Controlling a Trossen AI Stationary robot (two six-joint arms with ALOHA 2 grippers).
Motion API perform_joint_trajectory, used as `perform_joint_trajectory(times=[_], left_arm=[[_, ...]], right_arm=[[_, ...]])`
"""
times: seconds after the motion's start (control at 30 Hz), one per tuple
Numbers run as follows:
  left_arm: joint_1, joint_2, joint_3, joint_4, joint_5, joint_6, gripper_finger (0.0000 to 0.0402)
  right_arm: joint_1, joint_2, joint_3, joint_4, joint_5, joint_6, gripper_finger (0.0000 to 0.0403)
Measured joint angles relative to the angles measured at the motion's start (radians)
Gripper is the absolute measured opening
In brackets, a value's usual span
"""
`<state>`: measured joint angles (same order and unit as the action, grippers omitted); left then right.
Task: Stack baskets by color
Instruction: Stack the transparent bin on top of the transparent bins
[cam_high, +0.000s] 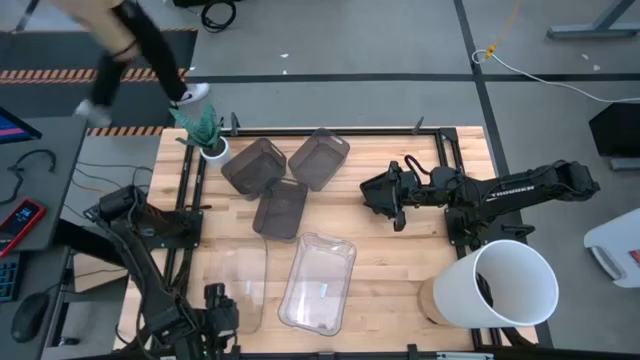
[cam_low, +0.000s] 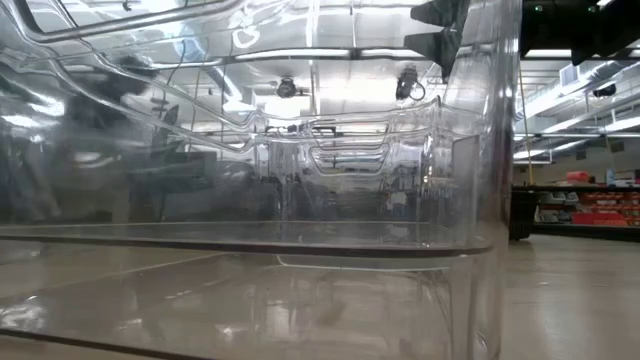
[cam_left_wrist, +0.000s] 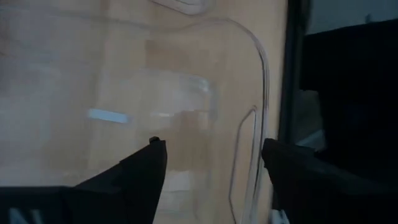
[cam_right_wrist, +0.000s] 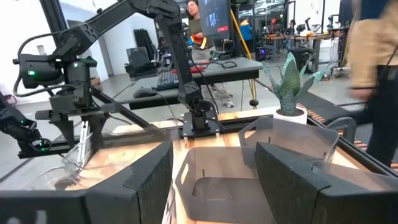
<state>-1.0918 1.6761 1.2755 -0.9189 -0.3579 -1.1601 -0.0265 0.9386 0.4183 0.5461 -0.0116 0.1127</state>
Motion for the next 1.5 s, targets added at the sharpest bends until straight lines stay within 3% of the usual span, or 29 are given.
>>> perform_joint_trajectory(times=[0.33, 0.43, 0.83, 1.1, 1.2, 1.5], left_arm=[[0.007, 0.028, -0.003, -0.023, 0.118, 0.034, 0.0222], [0.011, 0.015, 0.000, -0.095, 0.113, 0.043, 0.0204], [0.017, 0.010, -0.003, -0.126, 0.125, 0.073, 0.0141], [0.023, 0.087, -0.024, -0.138, 0.261, 0.148, 0.0047], [0.022, 0.091, -0.023, -0.135, 0.268, 0.180, 0.0012], [0.020, 0.090, 0.000, -0.146, 0.273, 0.168, 0.0006]], right_arm=[[0.000, 0.001, 0.000, 0.015, 0.000, -0.003, 0.0231], [0.000, 0.003, 0.000, 0.033, 0.017, -0.008, 0.0231], [0.000, 0.004, -0.001, 0.051, 0.018, -0.030, 0.0231], [0.000, 0.004, -0.001, 0.053, 0.014, -0.030, 0.0231], [0.000, 0.004, -0.001, 0.053, 0.014, -0.030, 0.0231], [0.000, 0.004, -0.001, 0.056, 0.014, -0.026, 0.0231]])
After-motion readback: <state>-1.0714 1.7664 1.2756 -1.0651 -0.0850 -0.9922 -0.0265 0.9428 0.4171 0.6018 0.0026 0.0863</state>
